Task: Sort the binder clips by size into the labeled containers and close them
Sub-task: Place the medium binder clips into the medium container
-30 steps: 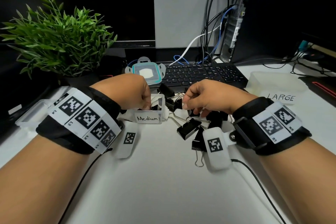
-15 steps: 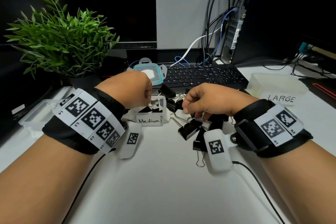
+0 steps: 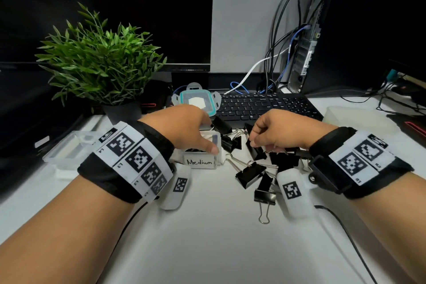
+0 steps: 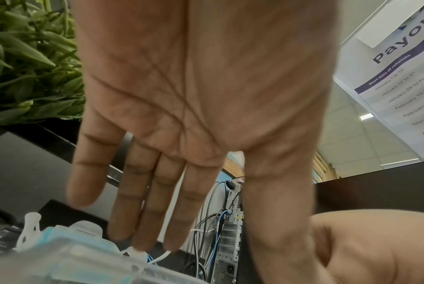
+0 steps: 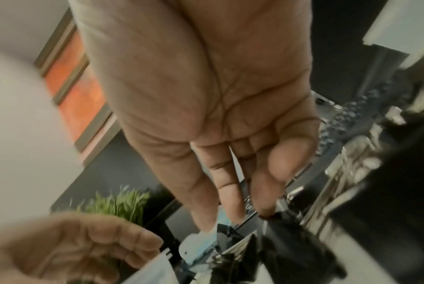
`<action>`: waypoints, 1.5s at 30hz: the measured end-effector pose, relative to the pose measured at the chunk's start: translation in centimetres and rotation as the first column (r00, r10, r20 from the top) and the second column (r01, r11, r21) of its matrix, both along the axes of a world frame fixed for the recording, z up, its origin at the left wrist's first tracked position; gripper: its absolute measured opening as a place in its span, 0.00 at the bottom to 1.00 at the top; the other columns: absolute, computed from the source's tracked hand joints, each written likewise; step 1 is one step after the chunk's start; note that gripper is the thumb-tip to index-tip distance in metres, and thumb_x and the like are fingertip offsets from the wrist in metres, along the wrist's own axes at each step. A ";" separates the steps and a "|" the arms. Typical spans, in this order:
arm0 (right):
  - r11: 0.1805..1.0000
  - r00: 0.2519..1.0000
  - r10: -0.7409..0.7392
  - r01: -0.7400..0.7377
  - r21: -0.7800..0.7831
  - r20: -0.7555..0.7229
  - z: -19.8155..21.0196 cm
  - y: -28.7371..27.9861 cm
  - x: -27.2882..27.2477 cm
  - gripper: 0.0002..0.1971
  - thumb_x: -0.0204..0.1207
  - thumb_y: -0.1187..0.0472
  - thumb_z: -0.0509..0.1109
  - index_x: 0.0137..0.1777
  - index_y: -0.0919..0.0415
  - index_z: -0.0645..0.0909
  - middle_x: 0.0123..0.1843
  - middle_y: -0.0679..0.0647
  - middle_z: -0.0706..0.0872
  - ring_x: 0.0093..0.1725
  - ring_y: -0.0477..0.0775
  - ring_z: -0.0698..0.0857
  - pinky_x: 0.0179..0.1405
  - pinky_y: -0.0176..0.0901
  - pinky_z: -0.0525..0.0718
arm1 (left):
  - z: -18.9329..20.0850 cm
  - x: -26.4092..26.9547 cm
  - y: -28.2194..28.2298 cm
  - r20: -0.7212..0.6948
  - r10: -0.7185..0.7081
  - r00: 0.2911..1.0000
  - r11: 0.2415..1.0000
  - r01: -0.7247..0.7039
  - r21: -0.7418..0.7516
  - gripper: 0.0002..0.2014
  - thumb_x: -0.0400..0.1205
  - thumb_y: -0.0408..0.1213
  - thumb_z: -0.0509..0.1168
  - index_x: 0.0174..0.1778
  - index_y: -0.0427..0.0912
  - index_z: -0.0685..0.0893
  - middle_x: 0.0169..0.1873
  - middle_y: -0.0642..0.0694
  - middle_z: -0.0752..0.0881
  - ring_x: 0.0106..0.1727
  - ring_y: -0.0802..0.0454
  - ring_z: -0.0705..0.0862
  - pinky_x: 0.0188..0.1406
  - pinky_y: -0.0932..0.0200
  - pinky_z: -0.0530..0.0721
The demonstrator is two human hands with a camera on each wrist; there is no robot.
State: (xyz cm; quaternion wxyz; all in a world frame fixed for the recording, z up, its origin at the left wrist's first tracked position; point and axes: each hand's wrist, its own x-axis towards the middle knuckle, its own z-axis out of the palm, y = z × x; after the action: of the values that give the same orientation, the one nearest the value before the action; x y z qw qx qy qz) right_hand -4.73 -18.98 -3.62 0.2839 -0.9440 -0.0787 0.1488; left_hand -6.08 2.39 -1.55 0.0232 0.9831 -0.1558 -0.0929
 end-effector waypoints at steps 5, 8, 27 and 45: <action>0.901 0.980 0.161 -0.098 -0.424 0.115 0.8 1.6 0.8 0.09 0.75 0.57 0.71 0.49 0.61 0.86 0.44 0.57 0.89 0.42 0.57 0.87 0.40 0.43 0.84 | 0.2 -0.3 -0.2 -0.047 0.005 0.999 0.998 -0.002 0.066 0.39 0.69 0.58 0.73 0.76 0.52 0.71 0.68 0.53 0.79 0.68 0.50 0.77 0.66 0.53 0.77; 0.877 0.975 0.195 -0.126 -0.463 0.105 0.5 1.9 1.5 0.09 0.74 0.55 0.71 0.48 0.59 0.86 0.45 0.56 0.89 0.45 0.56 0.87 0.40 0.43 0.83 | 0.1 -0.2 -0.2 -0.056 0.021 0.998 0.998 -0.017 0.069 0.39 0.70 0.57 0.74 0.76 0.51 0.71 0.68 0.51 0.79 0.69 0.48 0.76 0.67 0.50 0.76; 0.799 0.963 0.252 -0.152 -0.582 0.095 -0.2 3.6 1.7 0.13 0.71 0.51 0.75 0.52 0.56 0.85 0.50 0.54 0.87 0.49 0.55 0.84 0.45 0.42 0.82 | -0.3 0.4 0.0 -0.033 0.078 0.996 0.993 -0.075 0.095 0.33 0.73 0.57 0.71 0.71 0.42 0.76 0.63 0.47 0.82 0.64 0.46 0.80 0.64 0.49 0.80; 0.888 0.948 0.151 -0.005 -0.461 0.280 0.2 3.9 0.7 0.14 0.69 0.56 0.73 0.52 0.60 0.79 0.48 0.53 0.83 0.46 0.55 0.81 0.41 0.43 0.82 | 0.1 -0.1 0.1 0.044 0.040 0.998 0.999 -0.041 0.018 0.26 0.79 0.53 0.66 0.72 0.48 0.76 0.64 0.48 0.81 0.64 0.48 0.79 0.58 0.56 0.79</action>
State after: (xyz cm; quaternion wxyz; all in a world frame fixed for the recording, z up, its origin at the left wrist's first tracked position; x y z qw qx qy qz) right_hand -3.99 -15.06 -3.39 0.0334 -0.9915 -0.1235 0.0253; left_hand -6.22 2.46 -1.42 0.0123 0.9881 -0.1353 -0.0726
